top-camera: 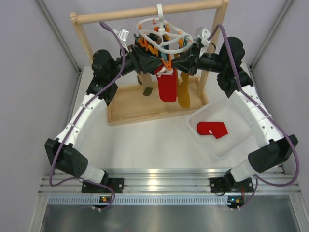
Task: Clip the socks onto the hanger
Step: Clamp the sock onto the hanger.
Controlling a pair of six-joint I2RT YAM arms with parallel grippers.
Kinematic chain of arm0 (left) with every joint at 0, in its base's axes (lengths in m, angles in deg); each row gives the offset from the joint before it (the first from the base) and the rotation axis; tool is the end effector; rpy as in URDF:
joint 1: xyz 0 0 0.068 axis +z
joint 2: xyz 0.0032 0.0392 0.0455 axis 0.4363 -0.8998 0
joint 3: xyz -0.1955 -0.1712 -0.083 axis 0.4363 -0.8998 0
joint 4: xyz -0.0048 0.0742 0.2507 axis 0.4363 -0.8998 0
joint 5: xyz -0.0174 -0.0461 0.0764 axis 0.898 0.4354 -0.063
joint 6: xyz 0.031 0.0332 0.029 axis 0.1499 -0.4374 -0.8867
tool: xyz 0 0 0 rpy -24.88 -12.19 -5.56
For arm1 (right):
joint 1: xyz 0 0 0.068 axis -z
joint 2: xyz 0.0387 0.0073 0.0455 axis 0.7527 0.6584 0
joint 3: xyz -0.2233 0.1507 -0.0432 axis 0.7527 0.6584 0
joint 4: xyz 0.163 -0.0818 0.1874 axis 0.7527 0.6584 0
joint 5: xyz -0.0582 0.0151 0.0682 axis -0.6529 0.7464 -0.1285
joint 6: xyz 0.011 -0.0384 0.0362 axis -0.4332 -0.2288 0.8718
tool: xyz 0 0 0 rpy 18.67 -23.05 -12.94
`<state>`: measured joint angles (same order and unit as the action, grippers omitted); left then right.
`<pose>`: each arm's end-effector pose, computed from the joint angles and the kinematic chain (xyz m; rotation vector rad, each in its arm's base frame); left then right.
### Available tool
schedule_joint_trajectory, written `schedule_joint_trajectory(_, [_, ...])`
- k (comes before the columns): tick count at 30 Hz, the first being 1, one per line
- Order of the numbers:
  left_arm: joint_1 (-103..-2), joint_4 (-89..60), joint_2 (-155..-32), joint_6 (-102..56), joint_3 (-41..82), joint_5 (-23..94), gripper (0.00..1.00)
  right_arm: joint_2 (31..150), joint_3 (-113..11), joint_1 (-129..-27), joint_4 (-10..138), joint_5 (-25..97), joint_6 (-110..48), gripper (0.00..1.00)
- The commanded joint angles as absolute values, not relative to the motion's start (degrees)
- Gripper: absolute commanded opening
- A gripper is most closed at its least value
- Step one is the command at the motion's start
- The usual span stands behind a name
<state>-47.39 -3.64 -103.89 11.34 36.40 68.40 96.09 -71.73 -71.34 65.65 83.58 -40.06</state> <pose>0.3070 -0.1461 0.4733 0.3634 1.4882 -1.4330 0.2931 0.1531 0.4902 -1.0765 1.1521 0.9683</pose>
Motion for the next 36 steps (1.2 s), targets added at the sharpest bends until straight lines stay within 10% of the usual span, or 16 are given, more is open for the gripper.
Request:
schedule_joint_trajectory(1, [-45.73,-2.74,-99.72,9.91,35.32,67.49,0.56,94.85,-73.29,-72.38,67.81,82.09,-43.64,0.10])
schedule_joint_trajectory(8, [-42.75,-5.99,-97.09,8.15,33.74,66.35,0.56,90.64,-68.99,-72.38,74.83,79.45,-51.01,0.48])
schedule_joint_trajectory(36, [-42.39,-7.66,-88.91,1.99,30.84,70.91,0.61,93.35,-71.35,-77.38,63.61,75.14,-40.04,0.61])
